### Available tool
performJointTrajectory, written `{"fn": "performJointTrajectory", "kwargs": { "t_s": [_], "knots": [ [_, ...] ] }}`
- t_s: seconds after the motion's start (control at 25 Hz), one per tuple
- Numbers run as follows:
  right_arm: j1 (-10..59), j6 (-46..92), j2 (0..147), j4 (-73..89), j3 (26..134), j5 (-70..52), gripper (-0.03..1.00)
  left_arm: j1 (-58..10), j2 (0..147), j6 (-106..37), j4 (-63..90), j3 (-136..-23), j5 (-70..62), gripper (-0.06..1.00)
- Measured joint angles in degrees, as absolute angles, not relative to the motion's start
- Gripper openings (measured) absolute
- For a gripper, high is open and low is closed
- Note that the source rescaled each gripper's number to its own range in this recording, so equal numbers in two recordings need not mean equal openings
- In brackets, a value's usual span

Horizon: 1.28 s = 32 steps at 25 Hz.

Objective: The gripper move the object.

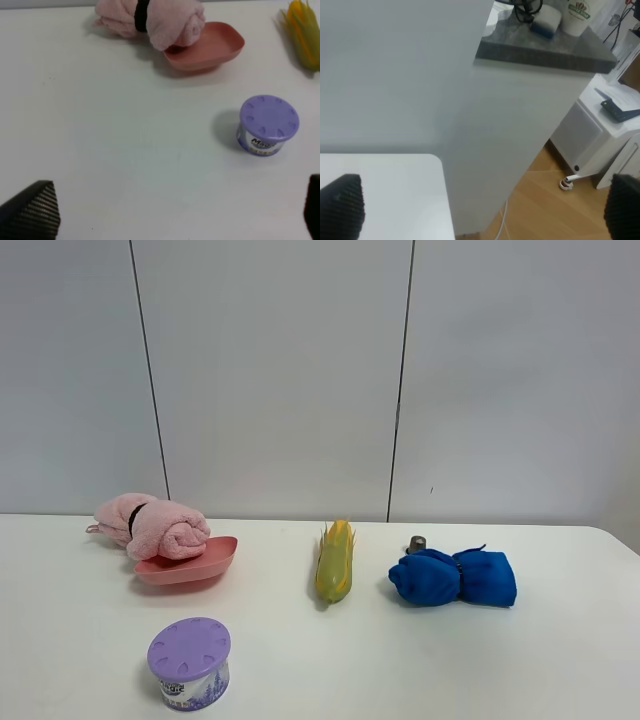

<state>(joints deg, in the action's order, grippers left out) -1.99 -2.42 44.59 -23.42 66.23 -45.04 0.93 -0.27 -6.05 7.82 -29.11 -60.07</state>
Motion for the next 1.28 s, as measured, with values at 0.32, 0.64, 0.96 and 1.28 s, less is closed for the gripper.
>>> {"fn": "performJointTrajectory", "kwargs": {
  "t_s": [0.32, 0.64, 0.96, 1.28],
  "knots": [
    [-2.2, -2.4, 26.7, -17.1, 49.7, -51.0, 0.95, 0.9, -0.3, -6.1, 7.8, -29.1, -60.1, 1.0],
    [-2.2, 1.8, 17.6, -6.9, 38.2, -54.2, 0.95, 0.9, -0.3, -6.1, 7.8, -29.1, -60.1, 1.0],
    [-2.2, 3.5, 11.9, -2.5, 35.9, -58.7, 0.95, 0.9, -0.3, -6.1, 7.8, -29.1, -60.1, 1.0],
    [-2.2, 5.2, 3.9, -2.5, 35.9, -61.8, 0.95, 0.9, -0.3, -6.1, 7.8, -29.1, -60.1, 1.0]
  ]
}}
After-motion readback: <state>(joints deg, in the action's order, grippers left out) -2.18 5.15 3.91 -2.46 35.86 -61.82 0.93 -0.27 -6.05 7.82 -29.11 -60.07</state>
